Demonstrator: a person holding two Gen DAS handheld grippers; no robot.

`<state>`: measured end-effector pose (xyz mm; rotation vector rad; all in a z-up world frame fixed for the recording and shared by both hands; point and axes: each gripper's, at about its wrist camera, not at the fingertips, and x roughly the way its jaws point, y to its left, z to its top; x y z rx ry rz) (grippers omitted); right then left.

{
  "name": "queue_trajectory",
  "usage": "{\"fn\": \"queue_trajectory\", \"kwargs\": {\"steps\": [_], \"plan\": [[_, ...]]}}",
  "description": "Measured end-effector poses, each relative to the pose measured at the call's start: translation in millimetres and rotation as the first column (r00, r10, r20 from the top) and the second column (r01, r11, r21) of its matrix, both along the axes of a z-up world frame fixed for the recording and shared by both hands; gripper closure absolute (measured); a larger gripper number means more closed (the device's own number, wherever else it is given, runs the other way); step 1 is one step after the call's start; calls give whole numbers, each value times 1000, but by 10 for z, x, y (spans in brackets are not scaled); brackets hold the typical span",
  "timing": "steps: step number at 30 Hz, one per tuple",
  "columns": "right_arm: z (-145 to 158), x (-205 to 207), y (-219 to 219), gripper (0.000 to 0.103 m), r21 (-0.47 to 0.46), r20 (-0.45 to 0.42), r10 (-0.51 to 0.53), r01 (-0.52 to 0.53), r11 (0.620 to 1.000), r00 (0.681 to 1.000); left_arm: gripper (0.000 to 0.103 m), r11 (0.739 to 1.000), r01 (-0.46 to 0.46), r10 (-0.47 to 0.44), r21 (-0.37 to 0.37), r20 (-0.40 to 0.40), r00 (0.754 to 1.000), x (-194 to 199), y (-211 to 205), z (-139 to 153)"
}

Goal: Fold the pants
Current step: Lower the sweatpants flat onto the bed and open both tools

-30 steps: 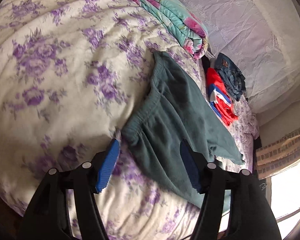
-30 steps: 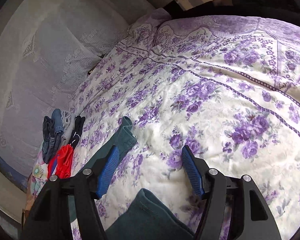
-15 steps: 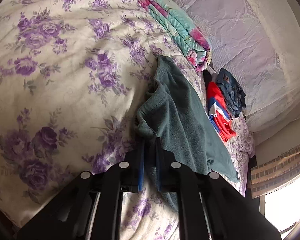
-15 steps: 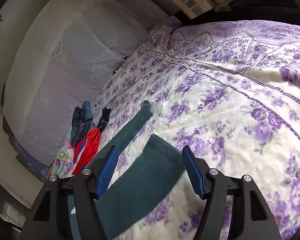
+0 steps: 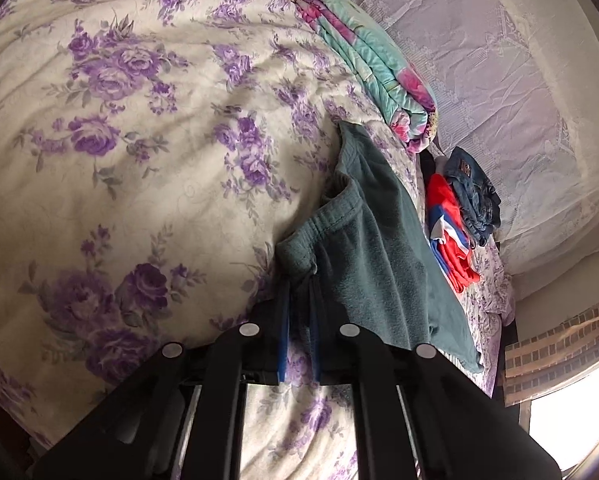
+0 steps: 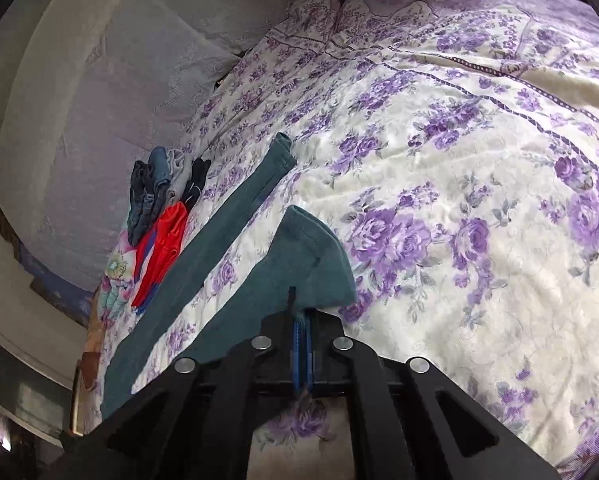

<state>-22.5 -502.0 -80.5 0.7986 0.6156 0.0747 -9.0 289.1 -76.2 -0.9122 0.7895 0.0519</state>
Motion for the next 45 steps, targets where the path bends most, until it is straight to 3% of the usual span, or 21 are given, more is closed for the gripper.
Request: {"fn": "queue_trajectory", "kwargs": {"steps": [3,7,9,11,13,14,15,18,20,21,24,27,30,32,34,35,37,38,40,45], "plan": [[193,-382,-118,101,-65,59,-41,45,997,997,96,1000,7,-7,2,14,1000,-67,-23,53],[-53,-488,-247,101,-140,-106,-44,28,990,993,96,1000,5,-5,-5,9,1000,-159,5,21],[-35,-537,-240,100,-179,-95,-48,31,983,994,96,1000,7,-7,-21,-1,1000,-200,39,-27],[177,-682,-230,76,-290,-28,-200,184,939,979,96,999,4,-4,-32,-2,1000,-274,71,-5],[409,-811,-184,55,-409,81,-301,307,859,950,96,1000,-15,15,12,-8,1000,-378,99,93],[502,-841,-115,55,-448,115,-307,325,833,945,96,998,-29,30,53,-4,1000,-439,107,160],[569,-843,-45,55,-468,137,-278,310,828,951,96,994,-47,47,97,1,999,-497,109,235],[625,-712,373,54,-483,139,-91,147,863,986,96,975,-47,43,215,24,999,-529,-18,438],[557,-537,698,45,-474,97,35,16,881,995,93,954,-2,-11,301,41,999,-439,-262,541],[504,-432,874,45,-469,75,85,-41,882,994,90,936,26,-45,352,46,998,-372,-431,576],[303,-187,1257,40,-477,-9,179,-161,864,984,65,880,126,-165,458,46,985,-147,-900,560],[48,-13,1434,37,-478,-139,216,-256,840,966,64,832,213,-222,512,-43,974,127,-1161,344],[14,-72,1460,34,-495,-133,244,-278,823,961,62,814,205,-210,544,-55,976,203,-1149,210],[29,-74,1434,31,-472,-125,258,-286,834,958,56,817,220,-227,533,-54,972,206,-1129,224],[36,-83,1411,30,-456,-107,257,-277,846,961,38,810,236,-249,537,-49,967,212,-1153,230],[45,-99,1410,30,-455,-97,254,-270,849,962,33,795,237,-252,558,-52,966,214,-1200,230],[92,-122,1421,30,-448,-74,249,-256,857,966,13,741,221,-228,634,-72,971,215,-1303,202],[122,-133,1432,30,-440,-63,255,-256,861,965,12,713,211,-213,669,-80,974,216,-1347,178],[190,-130,1466,30,-435,-48,272,-265,860,961,11,683,206,-206,701,-85,975,210,-1399,166],[297,-125,1676,28,-494,-27,313,-285,821,949,9,700,183,-183,690,-75,980,198,-1352,169]]}}
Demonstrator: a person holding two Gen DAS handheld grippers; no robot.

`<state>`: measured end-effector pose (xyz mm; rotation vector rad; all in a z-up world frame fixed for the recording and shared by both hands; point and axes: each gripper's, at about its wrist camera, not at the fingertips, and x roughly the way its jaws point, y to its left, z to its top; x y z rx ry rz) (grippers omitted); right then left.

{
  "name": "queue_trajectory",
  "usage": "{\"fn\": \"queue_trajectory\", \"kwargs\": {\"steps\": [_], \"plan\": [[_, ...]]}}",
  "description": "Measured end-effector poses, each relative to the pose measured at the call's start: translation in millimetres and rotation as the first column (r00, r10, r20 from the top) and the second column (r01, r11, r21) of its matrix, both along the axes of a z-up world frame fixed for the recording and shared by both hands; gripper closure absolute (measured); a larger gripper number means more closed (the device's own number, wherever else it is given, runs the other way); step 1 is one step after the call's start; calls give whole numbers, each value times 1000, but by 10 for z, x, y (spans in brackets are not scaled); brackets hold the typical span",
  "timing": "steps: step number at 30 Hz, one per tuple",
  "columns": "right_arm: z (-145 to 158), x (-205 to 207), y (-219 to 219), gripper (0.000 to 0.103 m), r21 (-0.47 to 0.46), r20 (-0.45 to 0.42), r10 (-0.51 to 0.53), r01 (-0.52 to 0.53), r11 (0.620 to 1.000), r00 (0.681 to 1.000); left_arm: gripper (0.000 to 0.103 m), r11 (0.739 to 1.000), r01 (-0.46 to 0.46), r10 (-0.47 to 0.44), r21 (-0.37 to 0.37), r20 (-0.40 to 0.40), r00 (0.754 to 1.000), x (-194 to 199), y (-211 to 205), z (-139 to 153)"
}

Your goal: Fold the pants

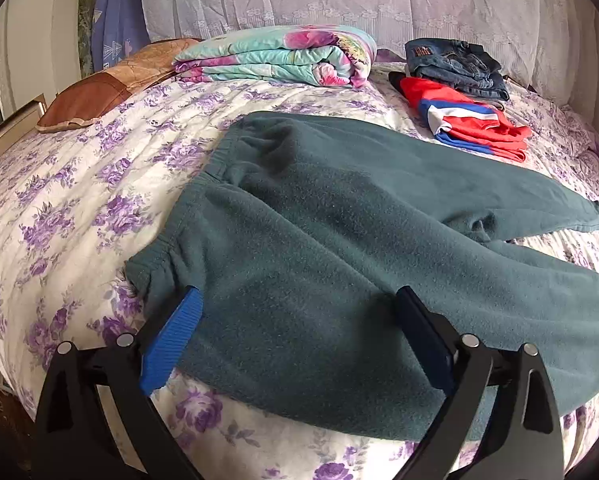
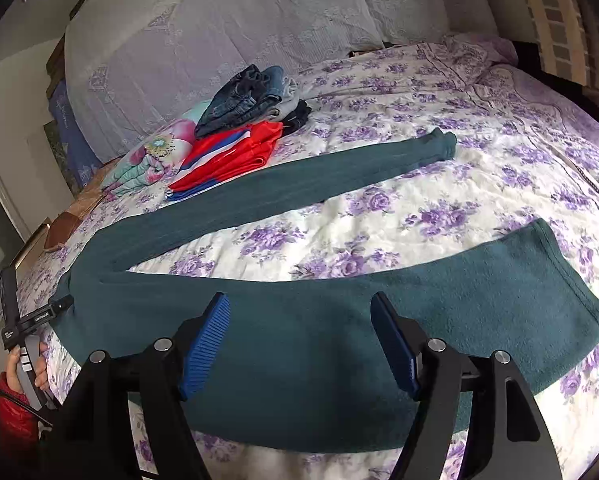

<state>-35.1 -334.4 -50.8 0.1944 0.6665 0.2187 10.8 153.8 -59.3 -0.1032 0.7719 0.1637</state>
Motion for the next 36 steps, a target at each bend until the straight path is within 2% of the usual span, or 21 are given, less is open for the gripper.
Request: {"fn": "queue_trajectory", "kwargs": {"steps": [2,5,11,14,16,18,20,23,29,32,33,34,36], "plan": [[-44,33,83,24,-23,-20,17,-18,1000,1000,9,1000,-6,6,6,4,1000,-15,-9,-2],[-238,161,176,21,-55,-129,34,-41,998,991,7,1000,-14,14,27,6,1000,-13,-45,1],[-195,146,156,18,-39,-106,50,-54,998,993,7,1000,-6,6,17,-4,1000,-13,-44,26],[-40,148,117,18,-38,-44,60,-62,997,997,7,999,18,-18,-30,0,1000,9,95,174],[92,176,122,18,-53,2,68,-68,996,998,7,997,1,1,-78,30,1000,67,283,362],[200,228,145,18,-51,33,86,-84,995,996,6,992,1,6,-129,52,999,202,486,534],[256,298,179,18,-33,41,101,-100,994,994,5,989,-5,16,-146,70,997,420,697,662],[243,384,235,18,6,32,116,-116,993,993,5,987,-22,28,-158,37,999,849,974,666],[122,502,301,18,11,-38,102,-102,995,994,5,933,18,-31,-359,-30,999,1545,1328,443],[137,568,282,18,31,-54,87,-85,996,995,6,937,-4,-15,-348,-54,998,1787,1371,326],[145,589,279,18,40,-57,85,-82,996,995,7,931,-6,-17,-365,-60,998,1842,1402,271],[157,619,283,18,46,-61,86,-83,995,994,9,914,1,-31,-405,-68,997,1898,1438,199],[181,685,332,18,45,-67,96,-94,995,993,23,875,25,-75,-484,-84,994,1973,1484,49]]}}
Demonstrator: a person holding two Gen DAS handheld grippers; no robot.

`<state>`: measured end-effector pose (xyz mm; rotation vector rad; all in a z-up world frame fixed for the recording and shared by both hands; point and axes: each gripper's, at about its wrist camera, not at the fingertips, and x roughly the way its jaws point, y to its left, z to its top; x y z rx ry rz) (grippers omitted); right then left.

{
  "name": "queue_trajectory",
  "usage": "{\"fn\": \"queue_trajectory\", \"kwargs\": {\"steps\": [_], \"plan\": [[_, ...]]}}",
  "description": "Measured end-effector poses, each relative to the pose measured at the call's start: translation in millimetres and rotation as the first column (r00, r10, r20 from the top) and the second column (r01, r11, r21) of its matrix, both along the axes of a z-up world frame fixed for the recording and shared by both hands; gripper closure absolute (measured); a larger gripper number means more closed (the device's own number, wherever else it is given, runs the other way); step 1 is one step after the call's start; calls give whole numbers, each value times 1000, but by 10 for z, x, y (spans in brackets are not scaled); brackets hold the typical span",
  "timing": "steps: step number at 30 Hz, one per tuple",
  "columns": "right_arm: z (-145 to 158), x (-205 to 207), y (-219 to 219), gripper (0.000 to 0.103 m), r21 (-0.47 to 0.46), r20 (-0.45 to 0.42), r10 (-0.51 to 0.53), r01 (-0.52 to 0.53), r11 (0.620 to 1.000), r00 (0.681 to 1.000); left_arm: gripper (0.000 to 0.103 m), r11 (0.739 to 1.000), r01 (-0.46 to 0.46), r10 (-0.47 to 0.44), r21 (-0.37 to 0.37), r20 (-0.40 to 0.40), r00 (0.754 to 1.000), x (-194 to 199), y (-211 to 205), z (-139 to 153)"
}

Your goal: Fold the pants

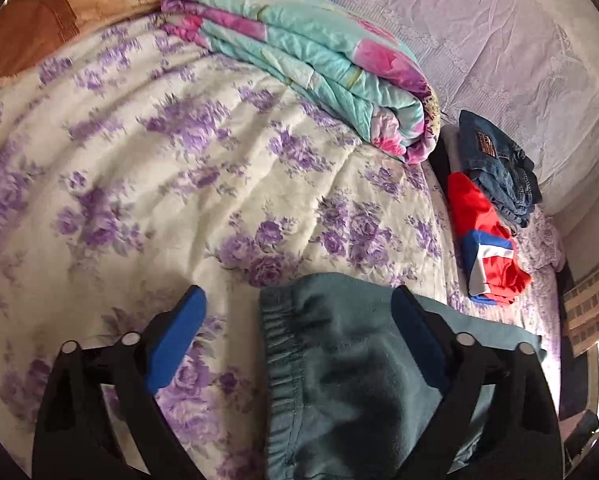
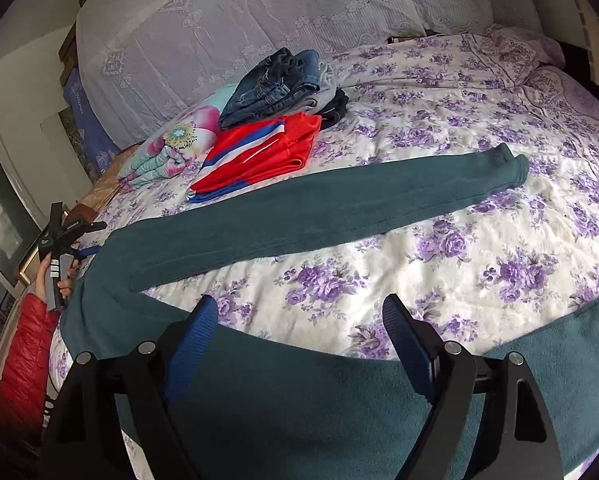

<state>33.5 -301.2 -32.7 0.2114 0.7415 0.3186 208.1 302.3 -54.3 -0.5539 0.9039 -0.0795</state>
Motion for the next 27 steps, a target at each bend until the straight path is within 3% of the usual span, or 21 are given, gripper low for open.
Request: {"fn": "queue_trajectory", "kwargs": {"steps": [3,5,7,14,17,21,24,27], "plan": [[45,153,134,18,-36,2,30,-30,999,1000,40,1000,28,-28,7,20,999,-12,-20,-66],[81,310,258,18,-59,6,65,-65,996,998,71,997,65,-64,-31,33,997,-6,-14,-74],[124,507,396,18,-77,16,108,-106,991,994,80,994,85,-83,-74,33,996,2,6,-119],[187,1328,870,18,-140,28,269,-263,955,963,81,991,103,-92,-85,117,989,-72,24,-23],[75,1673,1066,18,-213,-20,339,-336,918,940,81,994,96,-90,-48,115,989,-65,-12,-17],[-70,2014,1261,21,-302,-76,409,-412,860,910,81,994,91,-84,-64,100,991,-25,16,-61],[-149,2191,1401,29,-345,-109,476,-482,805,873,81,993,89,-82,-82,89,993,-10,49,-99],[-292,2283,1550,46,-382,-168,534,-554,740,829,81,992,92,-85,-91,77,993,19,52,-133]]}}
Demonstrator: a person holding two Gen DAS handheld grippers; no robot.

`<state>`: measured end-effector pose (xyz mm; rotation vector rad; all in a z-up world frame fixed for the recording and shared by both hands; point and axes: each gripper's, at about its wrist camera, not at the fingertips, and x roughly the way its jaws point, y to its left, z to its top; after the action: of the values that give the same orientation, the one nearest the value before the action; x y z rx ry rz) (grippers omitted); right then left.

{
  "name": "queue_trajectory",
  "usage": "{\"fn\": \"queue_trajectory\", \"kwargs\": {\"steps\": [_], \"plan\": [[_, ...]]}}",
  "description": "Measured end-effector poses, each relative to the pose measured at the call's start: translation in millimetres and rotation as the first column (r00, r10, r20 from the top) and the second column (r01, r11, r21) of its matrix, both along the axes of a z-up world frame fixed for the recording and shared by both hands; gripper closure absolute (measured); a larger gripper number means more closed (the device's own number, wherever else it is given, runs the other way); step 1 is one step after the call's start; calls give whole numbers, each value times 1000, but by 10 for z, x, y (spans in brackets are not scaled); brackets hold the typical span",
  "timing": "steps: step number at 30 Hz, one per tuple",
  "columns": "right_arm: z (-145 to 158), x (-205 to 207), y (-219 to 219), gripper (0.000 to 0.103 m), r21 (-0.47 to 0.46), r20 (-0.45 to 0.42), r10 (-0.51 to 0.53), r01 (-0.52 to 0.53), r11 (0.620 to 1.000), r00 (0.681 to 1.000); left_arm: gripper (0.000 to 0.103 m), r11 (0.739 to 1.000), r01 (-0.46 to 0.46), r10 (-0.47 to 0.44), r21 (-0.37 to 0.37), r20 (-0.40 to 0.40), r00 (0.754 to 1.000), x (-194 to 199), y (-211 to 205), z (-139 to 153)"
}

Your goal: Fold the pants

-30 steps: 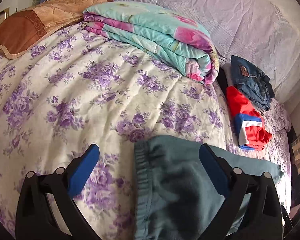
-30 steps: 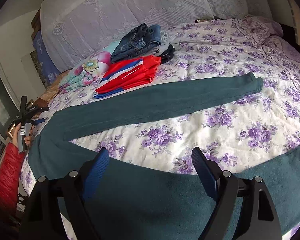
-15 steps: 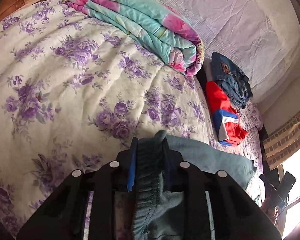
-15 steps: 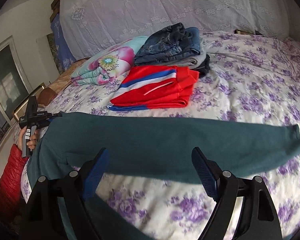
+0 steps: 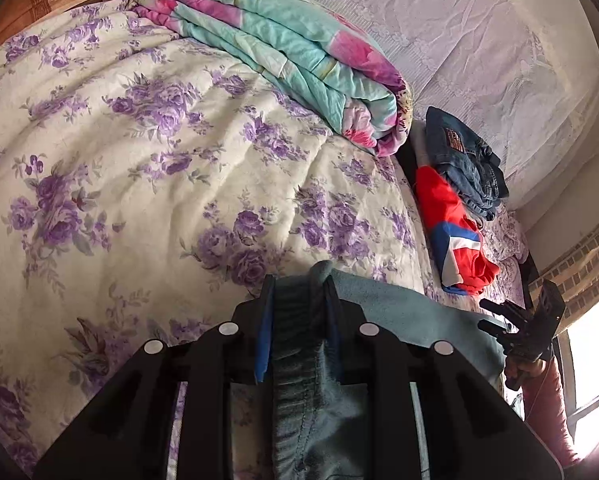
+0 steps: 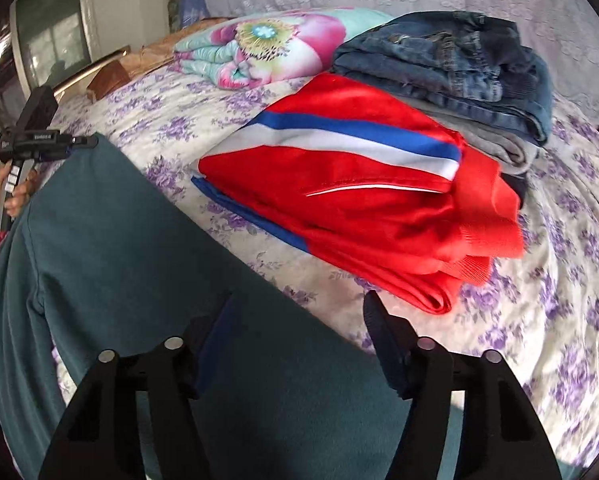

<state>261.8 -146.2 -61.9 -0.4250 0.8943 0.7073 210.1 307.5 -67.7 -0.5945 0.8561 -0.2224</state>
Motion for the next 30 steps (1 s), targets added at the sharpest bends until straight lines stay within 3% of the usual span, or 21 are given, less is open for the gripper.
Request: {"fn": "queue_trajectory", "kwargs": {"steps": [3,5,9,14,19,23,25,28,30], "plan": [[-83,-19,35,58,9,5,22,-22,1000,1000,81,1000,4,-4,-14,0,1000,9,20,-10],[-36,-95,34,100,15,8,13,-13,1000,1000,81,1000,6,-5,-22,5,1000,1,25,-6],[169,-458,20,100,22,103,-27,25,999,994,81,1000,7,-7,-6,43,999,-40,-2,60],[645,-1187,-80,100,106,214,-44,22,994,976,81,999,-32,26,37,158,987,-330,-23,311],[813,-2048,-154,100,139,291,-32,-9,990,956,81,998,-51,57,-32,257,965,-1001,54,504],[703,-2652,-185,100,170,320,-8,-50,984,948,81,997,-65,74,-40,272,960,-1565,96,526],[539,-2880,-148,100,165,318,3,-59,985,948,79,996,-80,88,-46,229,969,-1743,126,443],[251,-3087,-110,100,148,286,13,-57,987,958,65,991,-121,127,-53,130,983,-1927,152,222],[127,-3122,-127,100,146,267,5,-46,988,964,56,985,-150,159,-86,110,981,-2082,196,134]]}}
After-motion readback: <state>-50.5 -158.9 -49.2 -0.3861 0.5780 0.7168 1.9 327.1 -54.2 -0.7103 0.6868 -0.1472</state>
